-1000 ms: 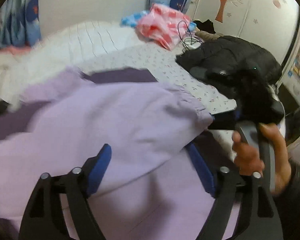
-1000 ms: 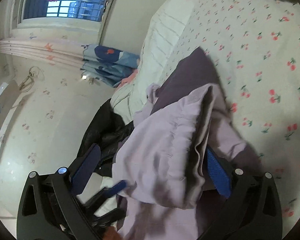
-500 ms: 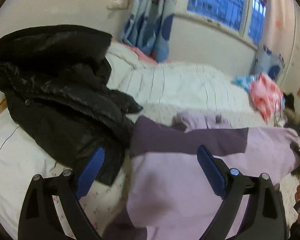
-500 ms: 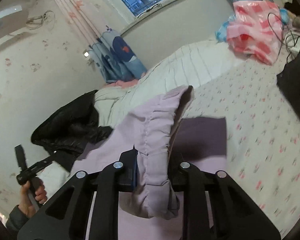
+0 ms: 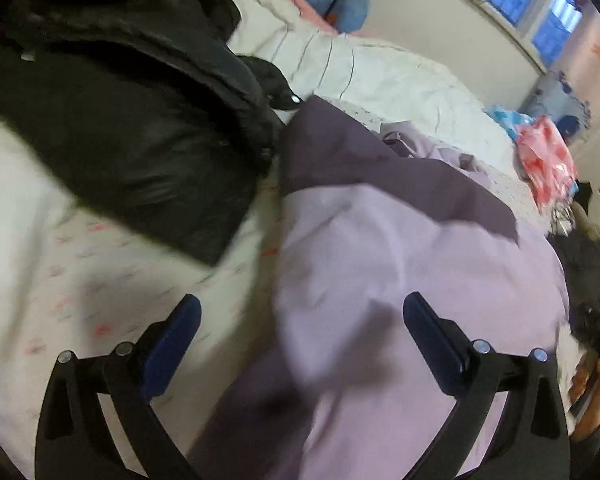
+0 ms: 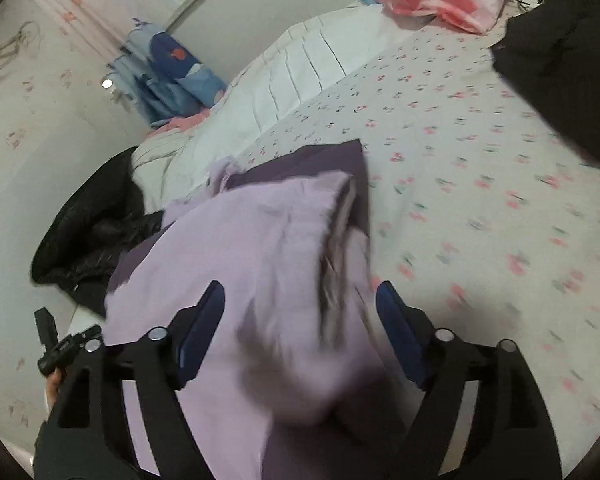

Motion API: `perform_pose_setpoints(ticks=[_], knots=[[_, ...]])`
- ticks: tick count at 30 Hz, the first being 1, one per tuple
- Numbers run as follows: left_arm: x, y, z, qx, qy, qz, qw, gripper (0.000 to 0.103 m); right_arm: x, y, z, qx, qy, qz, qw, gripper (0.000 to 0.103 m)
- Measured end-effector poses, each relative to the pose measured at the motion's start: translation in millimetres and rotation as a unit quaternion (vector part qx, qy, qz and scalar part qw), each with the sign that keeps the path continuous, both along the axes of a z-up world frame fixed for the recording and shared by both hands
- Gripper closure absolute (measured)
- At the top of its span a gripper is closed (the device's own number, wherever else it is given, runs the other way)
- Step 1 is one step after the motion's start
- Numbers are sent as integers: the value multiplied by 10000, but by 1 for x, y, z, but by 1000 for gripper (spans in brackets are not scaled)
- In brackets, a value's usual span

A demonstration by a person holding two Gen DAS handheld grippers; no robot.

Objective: Fold large clothes

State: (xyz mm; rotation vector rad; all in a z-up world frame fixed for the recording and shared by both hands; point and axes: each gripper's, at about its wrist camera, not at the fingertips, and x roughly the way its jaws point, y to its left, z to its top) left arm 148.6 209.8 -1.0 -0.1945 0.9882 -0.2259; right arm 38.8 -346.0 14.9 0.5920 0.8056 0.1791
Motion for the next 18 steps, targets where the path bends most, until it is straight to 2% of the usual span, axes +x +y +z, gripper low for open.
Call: perform_pose_setpoints(ticks=[3, 5, 8, 9, 12, 14, 18], knots=[[-48, 34, -5, 46, 281, -159, 9995, 6, -52, -21, -8, 167, 448, 317, 9984, 19], [-78, 61, -23, 4, 578, -173, 9982, 6, -83, -32, -20, 316, 777, 495, 9952, 19], [-125, 89, -55, -481, 1271, -259, 9904, 6, -134, -41, -42, 688, 1281, 780, 9863, 19], [-137, 92, -63, -605, 1386, -304, 9880, 6, -144, -42, -44, 778, 1360, 835, 9841, 19], [-183, 91, -66, -1023, 1202, -628, 9855, 6, -183, -40, -48, 1019, 1532, 1029, 9775, 19], [-200, 93, -64, -1290, 1239, -758, 9809, 7, -204, -31, -50, 1106, 1693, 1221, 9717, 18], [-233, 89, -66, -1352, 1552, -1250, 9706, 7, -240, -4, -53, 1014, 1986, 1746, 9590, 15]])
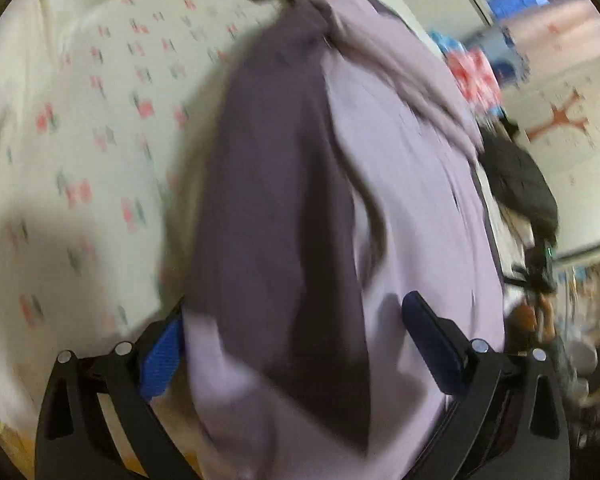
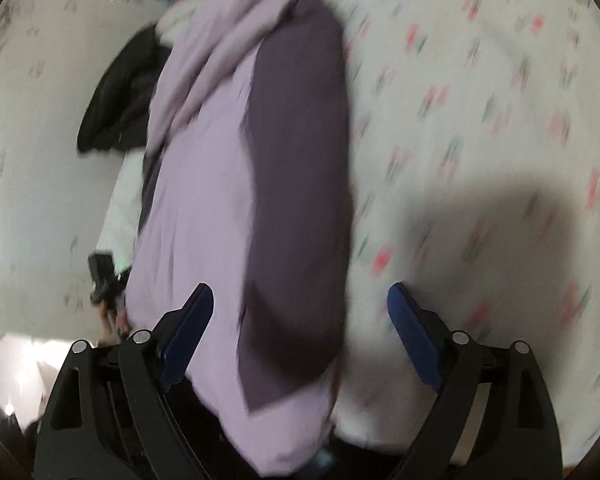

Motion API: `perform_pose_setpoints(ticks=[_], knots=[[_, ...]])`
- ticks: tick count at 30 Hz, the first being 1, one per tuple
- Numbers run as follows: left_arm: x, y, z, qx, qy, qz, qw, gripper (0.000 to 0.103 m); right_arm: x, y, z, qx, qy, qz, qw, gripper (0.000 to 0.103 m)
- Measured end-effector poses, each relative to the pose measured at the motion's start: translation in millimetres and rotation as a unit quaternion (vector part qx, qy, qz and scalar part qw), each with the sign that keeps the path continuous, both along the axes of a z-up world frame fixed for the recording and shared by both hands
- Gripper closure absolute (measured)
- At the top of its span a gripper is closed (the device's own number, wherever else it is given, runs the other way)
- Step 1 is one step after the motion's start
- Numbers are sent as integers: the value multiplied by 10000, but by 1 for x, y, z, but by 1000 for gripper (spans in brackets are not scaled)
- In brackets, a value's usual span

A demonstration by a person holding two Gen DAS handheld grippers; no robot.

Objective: Fold large clothes

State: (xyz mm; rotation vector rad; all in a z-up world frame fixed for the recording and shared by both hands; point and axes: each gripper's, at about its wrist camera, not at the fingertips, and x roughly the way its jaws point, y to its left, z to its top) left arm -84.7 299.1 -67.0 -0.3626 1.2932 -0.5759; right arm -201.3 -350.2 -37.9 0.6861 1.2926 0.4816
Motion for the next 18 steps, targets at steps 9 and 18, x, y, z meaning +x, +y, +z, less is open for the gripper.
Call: perform_pose_setpoints(ticks=[9, 18], knots=[[-39, -21, -16, 440, 275, 207, 9984, 10, -41, 59, -10, -293, 53, 542, 9981, 10], [-57, -27, 58, 228, -239, 649, 9973, 82, -44, 52, 55, 377, -1106, -470, 9920, 88]])
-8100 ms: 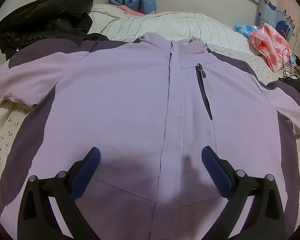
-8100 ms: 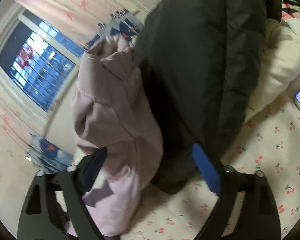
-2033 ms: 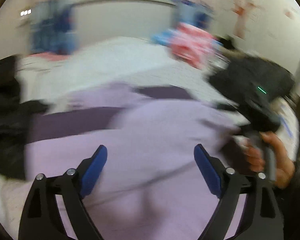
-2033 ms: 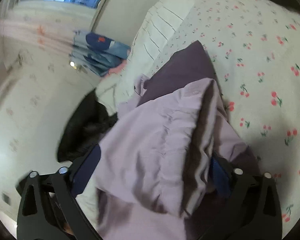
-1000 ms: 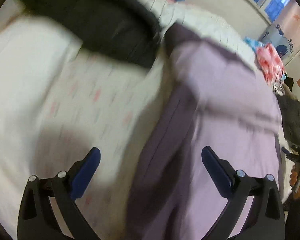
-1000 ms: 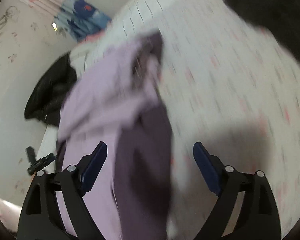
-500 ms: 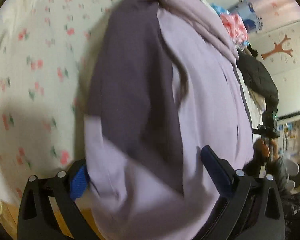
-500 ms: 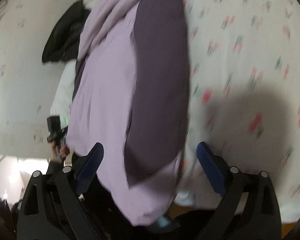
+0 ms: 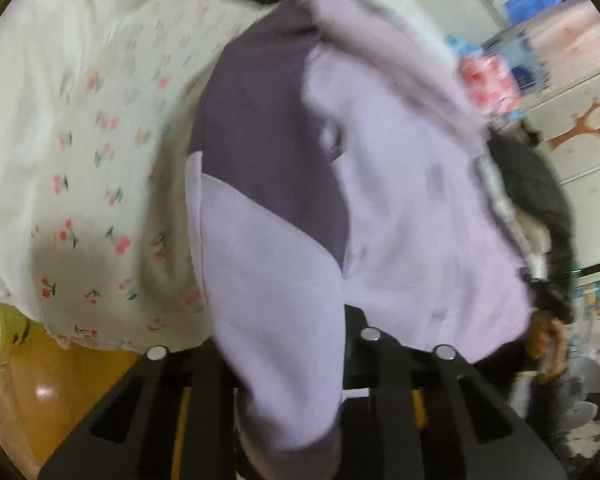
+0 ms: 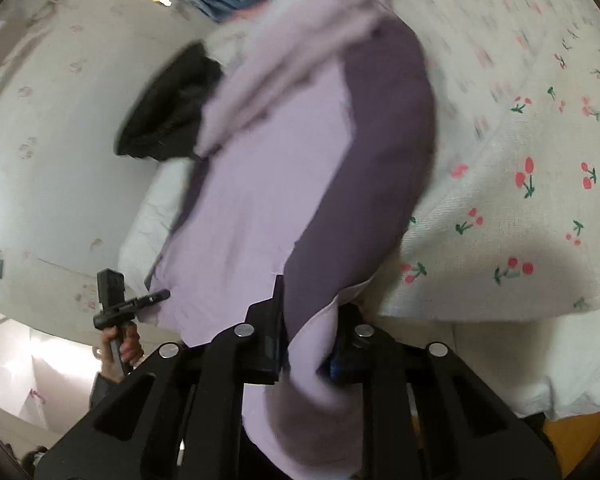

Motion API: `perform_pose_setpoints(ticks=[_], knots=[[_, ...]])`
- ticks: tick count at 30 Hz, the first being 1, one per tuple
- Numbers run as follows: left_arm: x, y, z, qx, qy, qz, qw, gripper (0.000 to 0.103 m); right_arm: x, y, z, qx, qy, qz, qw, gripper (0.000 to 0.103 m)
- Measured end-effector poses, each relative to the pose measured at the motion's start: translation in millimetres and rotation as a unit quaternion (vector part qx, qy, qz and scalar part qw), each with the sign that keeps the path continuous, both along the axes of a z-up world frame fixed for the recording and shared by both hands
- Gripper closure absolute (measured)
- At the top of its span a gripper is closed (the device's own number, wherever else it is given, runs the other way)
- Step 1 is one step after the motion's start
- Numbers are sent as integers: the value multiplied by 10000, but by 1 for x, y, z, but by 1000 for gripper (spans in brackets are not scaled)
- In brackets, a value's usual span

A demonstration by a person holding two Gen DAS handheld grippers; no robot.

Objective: Fold large clothes

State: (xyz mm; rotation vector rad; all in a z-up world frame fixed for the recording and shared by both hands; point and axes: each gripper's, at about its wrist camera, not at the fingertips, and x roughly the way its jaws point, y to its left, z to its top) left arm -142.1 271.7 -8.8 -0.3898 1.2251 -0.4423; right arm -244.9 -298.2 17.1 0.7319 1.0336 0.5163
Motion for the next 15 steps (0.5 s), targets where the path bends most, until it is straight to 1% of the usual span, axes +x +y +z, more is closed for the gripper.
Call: perform_pose_setpoints(ticks=[1, 2, 4, 7, 9, 10, 11, 12, 13, 14, 15], knots=[[-3, -1, 14, -112, -141, -32, 9998, 82, 1, -4, 10, 39, -74, -43, 10000, 88], [-7, -5, 35, -179, -345, -86, 9992, 82, 2, -5, 21, 33, -118, -51, 9999, 88], [-13, -8, 58, -370, -514, -164, 9979, 82, -1, -8, 44, -1, -237, -61, 9997, 88], [-27, -15, 76, -517, -628, -369, 9960, 82, -18, -14, 69, -14, -408, 50, 9992, 89], [-41, -13, 69, -549, -502, -531, 9958, 82, -33, -20, 70, -86, -379, 276, 9989, 89], [-48, -11, 60, -465, -427, -606, 9962, 82, -40, -23, 62, -170, -225, 591, 9979, 88], [-52, -11, 46, -191, -342, -765, 9963, 80, -48, -21, 50, -317, -5, 856, 9958, 83], [-56, -9, 33, 88, -274, -860, 9959, 69, -55, -22, 27, -585, 371, 1041, 9921, 76], [-57, -4, 15, 451, -212, -852, 9951, 54, -54, -25, 17, -699, 552, 1061, 9904, 66], [-57, 2, -3, 793, -114, -781, 9937, 48, -56, -33, -3, -761, 861, 1014, 9882, 62], [-57, 8, -16, 948, -8, -646, 9934, 43, -57, -42, -15, -643, 1034, 942, 9881, 61]])
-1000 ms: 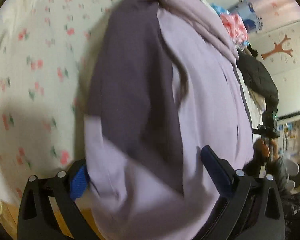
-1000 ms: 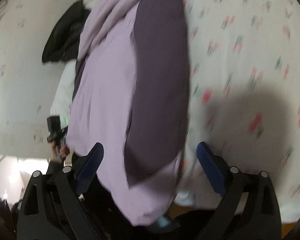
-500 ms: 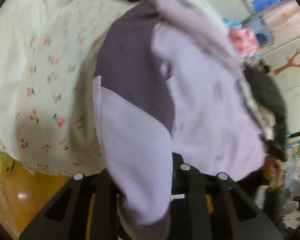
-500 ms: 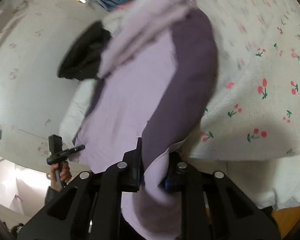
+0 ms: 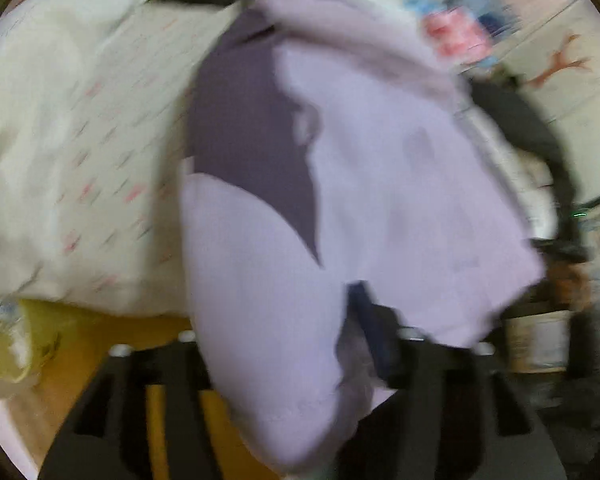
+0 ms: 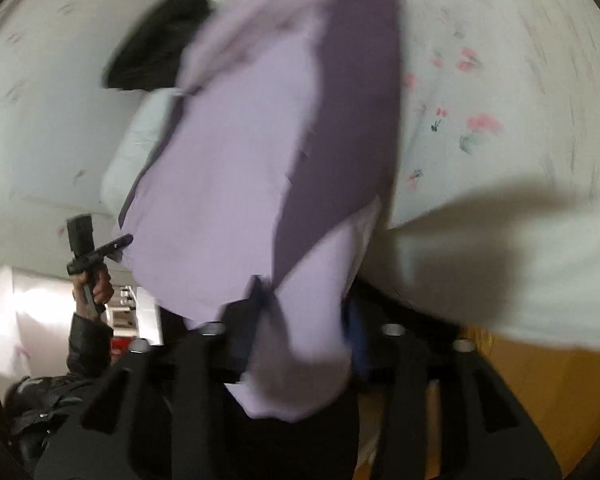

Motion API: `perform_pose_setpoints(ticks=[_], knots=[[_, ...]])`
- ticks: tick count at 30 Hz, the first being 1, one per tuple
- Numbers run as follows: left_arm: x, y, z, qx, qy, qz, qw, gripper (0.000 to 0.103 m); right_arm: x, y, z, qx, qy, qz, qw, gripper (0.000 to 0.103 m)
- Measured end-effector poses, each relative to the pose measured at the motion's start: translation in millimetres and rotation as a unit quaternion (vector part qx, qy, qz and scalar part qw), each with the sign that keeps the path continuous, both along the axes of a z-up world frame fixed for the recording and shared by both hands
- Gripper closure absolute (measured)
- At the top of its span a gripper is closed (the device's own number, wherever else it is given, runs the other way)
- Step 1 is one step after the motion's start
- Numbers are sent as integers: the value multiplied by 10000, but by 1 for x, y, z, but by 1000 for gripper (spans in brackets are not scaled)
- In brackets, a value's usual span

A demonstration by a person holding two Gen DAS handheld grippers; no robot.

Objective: Fold large clothes

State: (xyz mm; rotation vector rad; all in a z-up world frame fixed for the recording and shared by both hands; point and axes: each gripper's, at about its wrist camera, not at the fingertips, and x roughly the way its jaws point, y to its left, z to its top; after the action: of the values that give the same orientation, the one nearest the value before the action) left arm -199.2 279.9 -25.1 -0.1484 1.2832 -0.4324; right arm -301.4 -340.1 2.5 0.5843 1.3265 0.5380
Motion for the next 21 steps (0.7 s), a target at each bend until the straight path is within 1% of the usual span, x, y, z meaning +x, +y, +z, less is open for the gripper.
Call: perform_pose_setpoints(ticks=[1, 2, 3, 4, 5, 6, 7, 8, 9, 11, 12, 13, 15, 16, 18, 19, 20, 21], knots=[[1, 3, -6, 170, 20, 117, 9998, 36, -2, -14, -6, 150, 35, -181, 9997, 56], [-1, 4, -9, 616, -124, 287, 9976, 34, -5, -24, -5, 225, -77, -315, 9992, 55], [-4, 3, -6, 837, -312, 343, 9954, 32, -5, -30, 1, 268, -210, -374, 9987, 51], [-7, 0, 0, 1018, -545, 374, 9926, 29, -8, -40, 17, 412, -575, -438, 9965, 48], [-9, -3, 5, 1145, -718, 394, 9900, 27, -10, -47, 32, 560, -923, -479, 9930, 40], [-10, -7, 12, 1302, -943, 449, 9860, 24, -10, -52, 43, 634, -1144, -519, 9900, 29], [-11, -9, 17, 1461, -1134, 520, 9814, 22, -6, -58, 59, 672, -1496, -657, 9843, 22], [-9, -13, 24, 1591, -1355, 564, 9763, 22, 2, -59, 67, 681, -1689, -750, 9804, 15], [-6, -17, 28, 1598, -1453, 547, 9749, 22, 11, -60, 75, 718, -1823, -793, 9774, 11], [0, -22, 34, 1455, -1632, 489, 9746, 17, 38, -55, 81, 731, -1877, -799, 9762, 9], [2, -23, 35, 1378, -1656, 473, 9754, 13, 52, -50, 78, 715, -1860, -773, 9769, 9], [7, -24, 35, 1258, -1662, 460, 9770, 12, 72, -43, 70, 584, -1748, -736, 9801, 9], [18, -24, 28, 1025, -1560, 442, 9814, 12, 100, -27, 50, 467, -1431, -736, 9859, 9], [20, -25, 23, 933, -1491, 422, 9835, 11, 113, -20, 29, 407, -1034, -666, 9916, 9], [25, -21, 10, 734, -1273, 370, 9884, 10, 119, 3, -10, -11, -432, -412, 9982, 9], [27, -16, 2, 585, -1106, 401, 9913, 10, 115, 11, -23, -129, -220, -250, 9994, 9], [25, -13, -4, 442, -974, 438, 9933, 10, 107, 19, -30, -151, -226, -126, 9996, 9], [25, -6, -15, 113, -731, 478, 9961, 7, 94, 24, -30, -90, -408, -28, 9991, 9]])
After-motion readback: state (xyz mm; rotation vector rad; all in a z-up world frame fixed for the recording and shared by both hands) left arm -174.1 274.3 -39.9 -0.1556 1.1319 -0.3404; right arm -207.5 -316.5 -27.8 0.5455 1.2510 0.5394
